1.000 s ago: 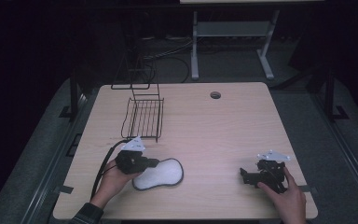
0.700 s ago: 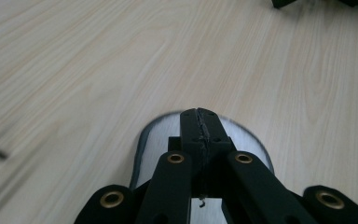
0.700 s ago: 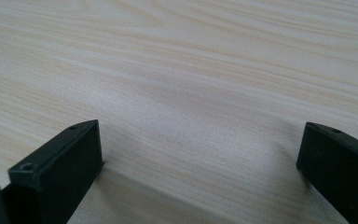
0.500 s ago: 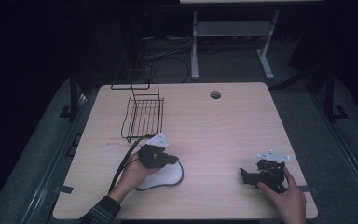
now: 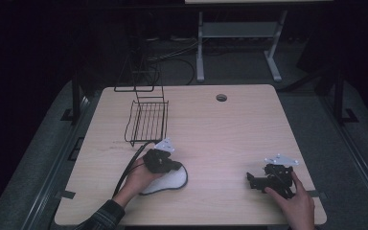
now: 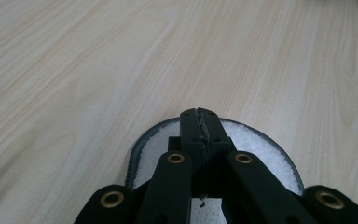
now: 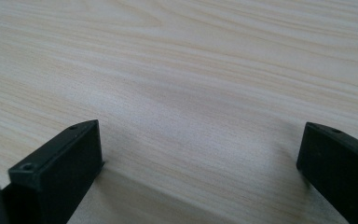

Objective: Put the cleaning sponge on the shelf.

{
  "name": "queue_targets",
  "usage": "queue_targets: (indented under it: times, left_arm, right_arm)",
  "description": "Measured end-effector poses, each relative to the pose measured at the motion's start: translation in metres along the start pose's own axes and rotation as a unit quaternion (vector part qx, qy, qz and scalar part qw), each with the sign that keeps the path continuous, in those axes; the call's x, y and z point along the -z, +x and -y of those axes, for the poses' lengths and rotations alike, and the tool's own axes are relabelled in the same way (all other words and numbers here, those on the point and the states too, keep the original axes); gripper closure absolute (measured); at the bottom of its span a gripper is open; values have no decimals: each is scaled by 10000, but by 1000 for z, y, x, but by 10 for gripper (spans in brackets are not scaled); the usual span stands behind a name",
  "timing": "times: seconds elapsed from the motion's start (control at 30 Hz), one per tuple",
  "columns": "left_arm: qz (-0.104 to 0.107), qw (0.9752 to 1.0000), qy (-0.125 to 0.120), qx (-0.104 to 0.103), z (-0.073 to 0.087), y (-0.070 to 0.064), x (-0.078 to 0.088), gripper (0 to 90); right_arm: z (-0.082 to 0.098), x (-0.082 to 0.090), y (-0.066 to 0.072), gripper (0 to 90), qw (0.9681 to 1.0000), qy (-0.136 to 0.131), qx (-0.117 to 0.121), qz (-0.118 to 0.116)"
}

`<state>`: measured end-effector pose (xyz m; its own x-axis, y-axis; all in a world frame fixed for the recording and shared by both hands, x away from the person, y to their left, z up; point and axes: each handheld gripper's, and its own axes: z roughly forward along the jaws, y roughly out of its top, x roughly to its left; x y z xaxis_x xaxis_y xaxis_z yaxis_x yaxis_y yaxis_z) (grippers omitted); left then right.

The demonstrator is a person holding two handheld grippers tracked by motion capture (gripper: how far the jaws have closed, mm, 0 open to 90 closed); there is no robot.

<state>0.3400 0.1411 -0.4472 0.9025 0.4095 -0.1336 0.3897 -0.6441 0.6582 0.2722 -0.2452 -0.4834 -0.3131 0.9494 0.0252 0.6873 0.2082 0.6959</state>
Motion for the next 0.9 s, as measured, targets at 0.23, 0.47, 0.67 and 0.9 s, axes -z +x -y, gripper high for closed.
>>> queue_targets:
  times: [0.23,0.47,0.67,0.9]
  left_arm:
    - [-136,9997,-57,193,7,11,7,898]
    - [-331,9985,-112,428,18,26,20,898]
    - [-373,9980,-174,479,21,29,24,898]
    - [-316,9977,-353,495,22,23,37,837]
  right_arm:
    - [0,0,0,0,10000,-1,1,2]
    - [0,0,0,0,10000,-1,1,2]
    - [0,0,0,0,10000,-1,2,1]
    - [0,0,0,0,10000,-1,1,1]
